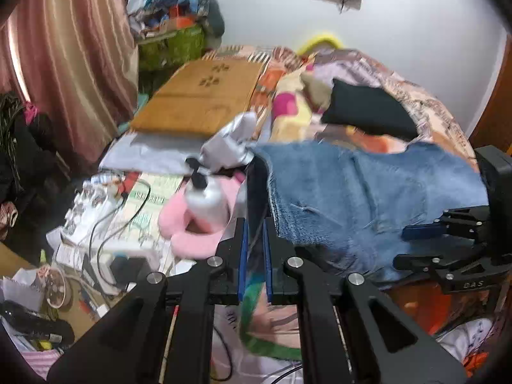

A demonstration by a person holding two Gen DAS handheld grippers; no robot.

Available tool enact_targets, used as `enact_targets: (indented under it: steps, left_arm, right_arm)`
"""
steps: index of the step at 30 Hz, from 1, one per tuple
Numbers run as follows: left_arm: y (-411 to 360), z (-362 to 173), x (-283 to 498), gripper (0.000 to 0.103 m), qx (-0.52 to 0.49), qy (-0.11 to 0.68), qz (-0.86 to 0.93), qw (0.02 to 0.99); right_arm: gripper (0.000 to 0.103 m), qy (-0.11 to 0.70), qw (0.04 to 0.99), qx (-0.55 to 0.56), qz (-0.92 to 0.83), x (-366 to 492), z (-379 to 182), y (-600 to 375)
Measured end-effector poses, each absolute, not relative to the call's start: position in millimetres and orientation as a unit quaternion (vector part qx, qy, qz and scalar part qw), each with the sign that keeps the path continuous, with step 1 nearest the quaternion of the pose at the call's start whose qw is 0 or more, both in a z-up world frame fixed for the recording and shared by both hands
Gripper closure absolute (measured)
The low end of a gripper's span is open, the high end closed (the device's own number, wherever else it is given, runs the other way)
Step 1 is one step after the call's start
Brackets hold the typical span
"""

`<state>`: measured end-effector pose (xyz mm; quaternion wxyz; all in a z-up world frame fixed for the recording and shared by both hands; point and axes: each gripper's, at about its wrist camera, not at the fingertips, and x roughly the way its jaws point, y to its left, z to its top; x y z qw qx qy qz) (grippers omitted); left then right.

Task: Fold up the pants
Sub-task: 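Fold the waistband over the jeans with the left tool and release, then move the right tool to the frayed hem and close on it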

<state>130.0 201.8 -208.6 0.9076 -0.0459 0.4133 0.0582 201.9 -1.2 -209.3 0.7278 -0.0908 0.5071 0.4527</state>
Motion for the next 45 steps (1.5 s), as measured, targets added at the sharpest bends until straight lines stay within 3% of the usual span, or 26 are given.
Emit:
enact_targets:
  steps: [8,15,25,34,37,39,45]
  left_arm:
    - [189.7,-198.0,132.8,0.096,-0.064,0.391,0.078,0.915]
    - [181.8,-188.9,130.9,0.092,-0.073,0.388,0.043,0.918]
    - [188.1,-278.1,147.3,0.09,-0.076,0.483,0.063,0.87]
    - [163.8,-229.5,141.2,0.09,-0.046,0.466,0.069,0.881]
    - [136.2,-207.6,147.2,0.083,-0.031,0.447,0.055,0.892]
    - [110.6,-195.5,154.9,0.071,-0.02,0.436,0.04,0.899]
    - [10.2,-177.0,192.2,0.06,0.031,0.424,-0.018,0.905]
  right_arm:
    - [0.055,0.477,0.776,-0.07,0.407,218.5,-178.5,-56.1]
    - [0.056,0.492,0.802,-0.047,0.335,226.7,-183.6,-129.2]
    - [0.056,0.487,0.809,-0.035,0.327,209.4,-182.5,-167.9]
    - [0.055,0.486,0.834,0.0,0.261,195.3,-176.4,-250.9]
    - [0.055,0.484,0.848,0.021,0.217,190.4,-174.1,-293.8]
    - [0.055,0.479,0.858,0.031,0.181,185.9,-172.4,-324.4]
    - [0.053,0.462,0.88,0.067,0.086,169.7,-172.6,-413.8]
